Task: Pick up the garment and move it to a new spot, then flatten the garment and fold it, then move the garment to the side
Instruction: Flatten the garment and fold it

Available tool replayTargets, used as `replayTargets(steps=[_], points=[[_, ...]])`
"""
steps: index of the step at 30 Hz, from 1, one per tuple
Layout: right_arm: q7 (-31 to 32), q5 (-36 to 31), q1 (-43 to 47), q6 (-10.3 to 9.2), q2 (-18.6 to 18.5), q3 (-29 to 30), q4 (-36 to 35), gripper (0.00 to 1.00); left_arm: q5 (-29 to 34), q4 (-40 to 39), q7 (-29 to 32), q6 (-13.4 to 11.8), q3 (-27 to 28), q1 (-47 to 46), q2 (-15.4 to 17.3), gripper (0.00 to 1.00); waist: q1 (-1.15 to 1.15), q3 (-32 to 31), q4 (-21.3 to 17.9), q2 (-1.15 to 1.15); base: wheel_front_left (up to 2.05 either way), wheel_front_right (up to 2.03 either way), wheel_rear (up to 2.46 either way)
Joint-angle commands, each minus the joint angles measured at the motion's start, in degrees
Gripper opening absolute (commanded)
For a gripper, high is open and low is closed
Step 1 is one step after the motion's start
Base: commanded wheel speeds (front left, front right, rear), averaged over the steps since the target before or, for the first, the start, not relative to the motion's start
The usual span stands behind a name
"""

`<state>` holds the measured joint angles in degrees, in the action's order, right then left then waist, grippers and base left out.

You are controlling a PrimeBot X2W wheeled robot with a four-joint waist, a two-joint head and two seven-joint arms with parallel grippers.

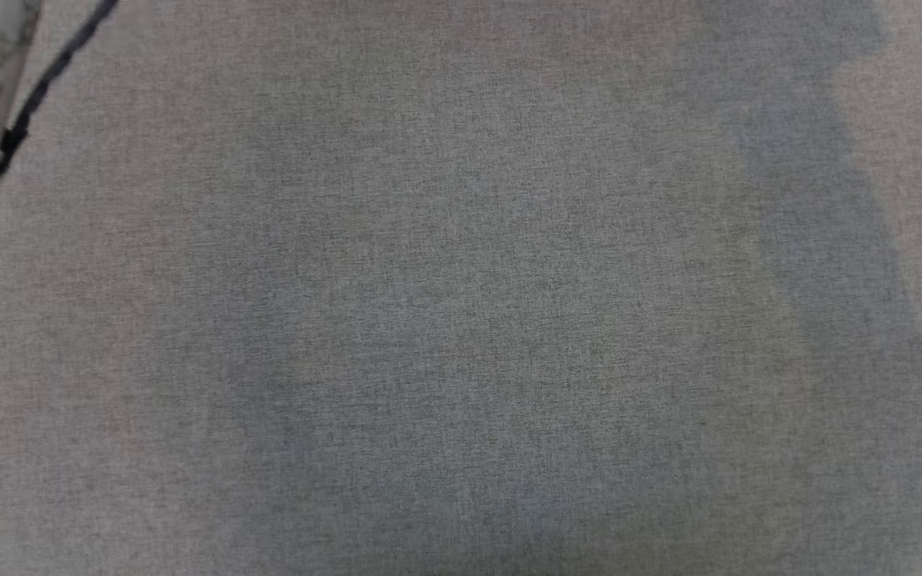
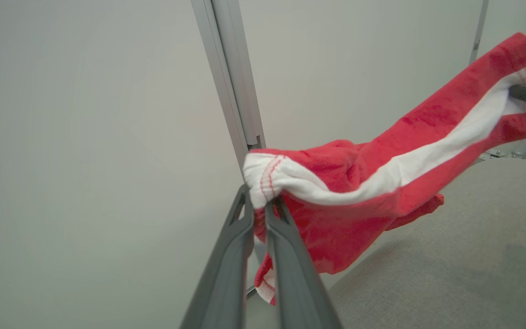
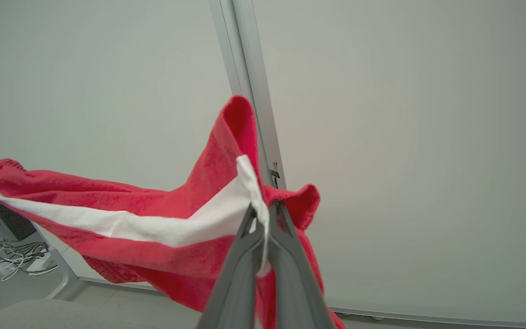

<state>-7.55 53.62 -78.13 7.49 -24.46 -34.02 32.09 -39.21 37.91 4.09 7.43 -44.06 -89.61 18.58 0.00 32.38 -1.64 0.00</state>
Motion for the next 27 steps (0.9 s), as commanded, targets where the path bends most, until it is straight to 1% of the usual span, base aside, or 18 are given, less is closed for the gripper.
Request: replayTargets(steps=[1,5,8,12,14,16,17,19,21,25,27], points=[[-0.61,0.47,1.50,0.01,-0.25,-1.30,0.65,0.00,-0.91,0.63,-0.45,0.02,-1.76,1.56,0.36,0.00,0.00,-0.18,0.16,0.00,0.00,0.00,0.00],[-2.30,2.69,5.72,0.01,-1.51,-5.92,1.07,0.00,-4.53,0.84,-2.27,0.02,-7.18,5.37,1.81,0.00,0.00,-1.42,0.60,0.00,0.00,0.00,0.00],[-4.02,4.42,10.35,0.01,-2.23,-9.13,0.66,0.00,-6.73,-0.07,-3.32,0.03,-11.54,10.10,3.84,0.00,0.00,-3.38,0.59,0.00,0.00,0.00,0.00],[-6.26,6.13,17.27,0.01,-3.26,-12.34,-0.81,0.00,-8.01,-2.36,-6.22,0.03,-15.34,17.19,6.89,0.00,0.00,-7.58,0.16,0.00,0.00,0.00,0.00],[-7.05,6.32,21.15,0.01,-4.17,-13.13,-0.94,0.00,-8.98,-3.90,-8.17,-0.11,-15.84,21.91,8.10,0.00,0.00,-10.08,0.12,0.00,0.00,0.00,0.00],[-7.45,7.06,25.11,0.01,-4.57,-13.13,-1.15,0.00,-8.91,-5.94,-9.79,-1.10,-16.54,26.16,9.65,0.00,0.00,-12.68,0.09,0.00,0.00,0.00,0.00],[-7.62,7.35,27.06,0.01,-4.84,-12.93,-1.46,0.00,-9.24,-7.22,-10.54,-2.03,-16.56,28.31,10.34,0.00,0.00,-13.89,0.14,0.00,0.00,0.00,0.00],[-7.76,7.86,31.21,0.01,-5.38,-12.38,-2.43,0.00,-10.72,-10.07,-10.48,-3.34,-17.09,33.46,11.16,0.00,0.00,-16.35,0.37,0.00,0.00,0.00,0.00],[-7.69,8.01,35.46,0.01,-6.06,-11.45,-3.54,0.00,-12.15,-13.36,-9.47,-4.65,-17.81,37.54,12.25,0.00,0.00,-18.63,0.74,0.00,0.00,0.00,0.00],[-7.67,9.03,43.97,0.01,-7.29,-11.44,-7.46,0.00,-15.57,-21.25,-5.18,-7.53,-19.73,45.73,15.32,0.00,0.00,-22.55,1.15,0.00,0.00,0.00,0.00],[-7.67,10.14,47.75,0.01,-8.84,-11.56,-10.22,0.00,-16.80,-25.46,-3.36,-9.17,-20.70,49.37,17.29,0.00,0.00,-24.19,1.11,0.00,0.00,0.00,0.00]])
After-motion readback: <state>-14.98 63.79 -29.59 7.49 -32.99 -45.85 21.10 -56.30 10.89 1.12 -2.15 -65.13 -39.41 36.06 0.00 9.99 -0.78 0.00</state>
